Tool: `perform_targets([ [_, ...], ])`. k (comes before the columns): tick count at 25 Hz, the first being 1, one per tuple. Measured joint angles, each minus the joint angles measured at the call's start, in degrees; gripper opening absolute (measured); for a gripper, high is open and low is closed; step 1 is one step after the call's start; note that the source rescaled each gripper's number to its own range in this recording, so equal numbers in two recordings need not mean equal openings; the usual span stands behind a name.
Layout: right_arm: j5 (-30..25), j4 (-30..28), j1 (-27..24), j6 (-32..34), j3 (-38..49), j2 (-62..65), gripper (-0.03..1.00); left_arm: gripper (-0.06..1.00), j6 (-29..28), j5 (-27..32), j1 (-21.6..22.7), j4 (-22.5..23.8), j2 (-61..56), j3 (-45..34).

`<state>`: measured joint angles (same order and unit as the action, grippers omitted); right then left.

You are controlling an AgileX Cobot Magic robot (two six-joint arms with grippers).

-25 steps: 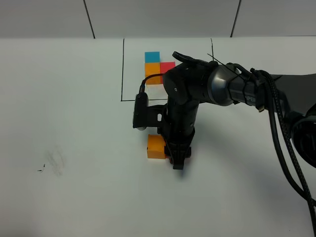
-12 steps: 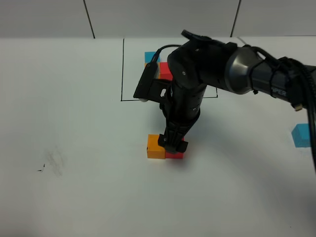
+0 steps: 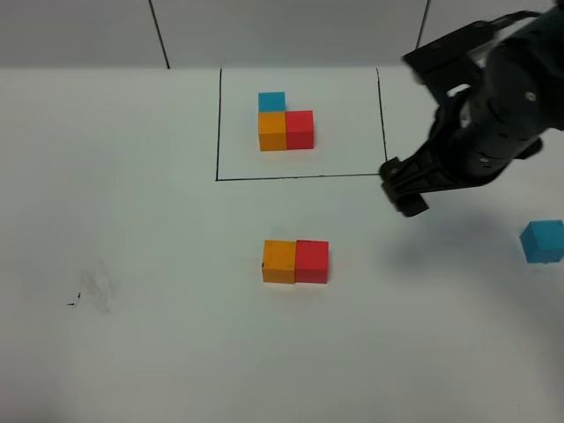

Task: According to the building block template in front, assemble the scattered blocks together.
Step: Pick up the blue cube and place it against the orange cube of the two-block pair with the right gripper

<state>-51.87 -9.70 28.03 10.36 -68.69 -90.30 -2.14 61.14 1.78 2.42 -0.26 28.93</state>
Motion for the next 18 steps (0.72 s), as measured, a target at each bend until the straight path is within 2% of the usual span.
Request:
perform_targets([
  [3, -0.2, -4.2, -5.1, 5.7, 2.6, 3.4, 0.97, 0.22, 0.0, 0.0, 0.0, 0.0, 0.0, 0.0],
  [6, -1.8, -6.2, -11.0, 7.4, 3.5, 4.2, 0.97, 0.22, 0.0, 0.0, 0.0, 0.0, 0.0, 0.0],
  [11, -2.0, -6.3, -18.6, 6.0, 3.9, 2.7, 0.97, 0.22, 0.0, 0.0, 0.0, 0.0, 0.0, 0.0],
  [18, 0.2, -6.4, -23.9, 3.9, 3.9, -2.6, 0.97, 0.22, 0.0, 0.0, 0.0, 0.0, 0.0, 0.0],
])
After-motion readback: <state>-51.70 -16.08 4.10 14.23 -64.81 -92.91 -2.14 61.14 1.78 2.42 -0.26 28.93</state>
